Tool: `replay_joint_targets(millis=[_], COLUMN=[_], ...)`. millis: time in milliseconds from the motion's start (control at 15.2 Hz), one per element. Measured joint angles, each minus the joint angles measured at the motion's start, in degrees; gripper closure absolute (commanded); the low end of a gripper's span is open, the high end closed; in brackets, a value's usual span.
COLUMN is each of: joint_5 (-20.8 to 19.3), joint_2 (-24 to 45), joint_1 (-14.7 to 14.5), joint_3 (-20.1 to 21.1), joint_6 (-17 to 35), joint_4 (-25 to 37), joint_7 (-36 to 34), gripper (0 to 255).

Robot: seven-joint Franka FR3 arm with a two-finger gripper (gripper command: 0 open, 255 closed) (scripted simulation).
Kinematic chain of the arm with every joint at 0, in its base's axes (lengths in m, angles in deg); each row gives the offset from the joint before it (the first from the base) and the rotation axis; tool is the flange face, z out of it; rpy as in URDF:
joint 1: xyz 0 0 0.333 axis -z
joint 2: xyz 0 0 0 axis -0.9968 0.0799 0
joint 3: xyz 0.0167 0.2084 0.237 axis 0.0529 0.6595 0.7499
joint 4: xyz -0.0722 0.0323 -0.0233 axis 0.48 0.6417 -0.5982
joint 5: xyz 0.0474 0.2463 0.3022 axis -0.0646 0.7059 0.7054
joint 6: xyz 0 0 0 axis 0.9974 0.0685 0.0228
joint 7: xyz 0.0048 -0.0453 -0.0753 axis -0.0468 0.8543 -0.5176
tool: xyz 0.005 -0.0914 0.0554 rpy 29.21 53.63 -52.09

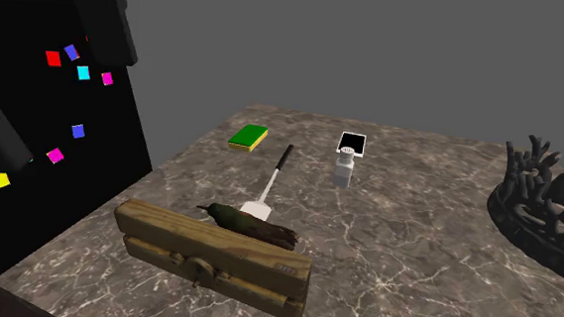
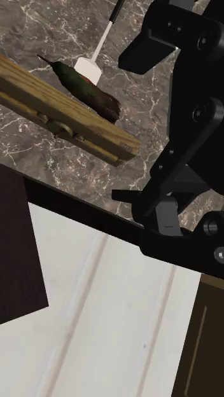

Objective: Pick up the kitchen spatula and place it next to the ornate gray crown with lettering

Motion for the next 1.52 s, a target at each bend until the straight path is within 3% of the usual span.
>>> replay_joint_targets(millis=[132,462,1518], joint_5=[0.2,1.1,4.0], joint_2=[0.5,5.4,30.7], joint_1=[-0.4,-4.0,-16.0], joint_3=[0.2,1.6,7.9], joint_6=[1.0,9.9,39.7], joint_4=[-0.3,-2.9,-1.4], joint_7=[0.5,5.6,23.0], gripper=[0,0,0])
